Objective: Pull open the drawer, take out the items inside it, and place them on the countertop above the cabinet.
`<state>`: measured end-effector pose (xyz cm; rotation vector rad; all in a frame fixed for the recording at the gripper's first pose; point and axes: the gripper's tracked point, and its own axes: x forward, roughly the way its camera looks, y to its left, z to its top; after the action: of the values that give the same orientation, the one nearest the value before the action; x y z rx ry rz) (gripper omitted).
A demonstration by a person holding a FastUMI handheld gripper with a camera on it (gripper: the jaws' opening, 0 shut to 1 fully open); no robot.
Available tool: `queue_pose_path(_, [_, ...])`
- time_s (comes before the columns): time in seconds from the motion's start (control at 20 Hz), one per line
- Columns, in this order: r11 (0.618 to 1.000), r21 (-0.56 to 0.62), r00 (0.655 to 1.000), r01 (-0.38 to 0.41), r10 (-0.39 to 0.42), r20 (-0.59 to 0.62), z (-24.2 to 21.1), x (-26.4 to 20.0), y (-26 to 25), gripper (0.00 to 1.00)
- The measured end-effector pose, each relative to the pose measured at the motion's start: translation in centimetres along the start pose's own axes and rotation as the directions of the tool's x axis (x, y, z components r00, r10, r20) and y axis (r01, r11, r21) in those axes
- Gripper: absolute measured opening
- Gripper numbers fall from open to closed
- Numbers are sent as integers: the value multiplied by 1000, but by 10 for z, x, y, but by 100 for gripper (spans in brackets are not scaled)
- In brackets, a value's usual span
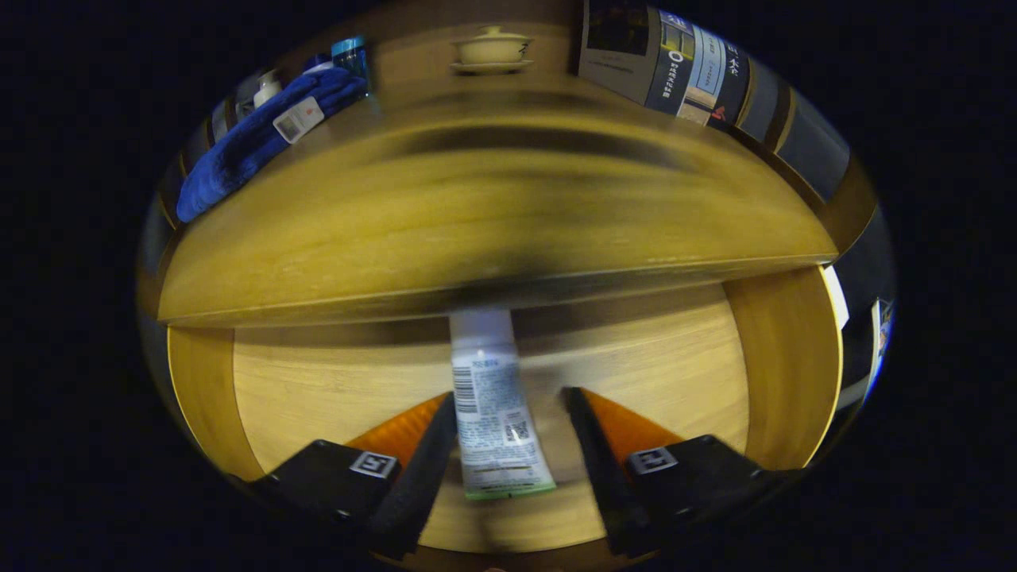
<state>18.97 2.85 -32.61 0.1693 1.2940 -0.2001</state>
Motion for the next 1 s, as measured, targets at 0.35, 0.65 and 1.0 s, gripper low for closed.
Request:
queue_pose_path(0.35, [995, -11, 993, 101, -100, 62, 3, -16, -9, 34])
queue_pose_path(0.65, [976, 90, 976, 198, -205, 79, -4, -58, -41, 33])
queue_pose_path(1.0, [954, 214, 945, 210, -254, 207, 5, -129, -56, 33])
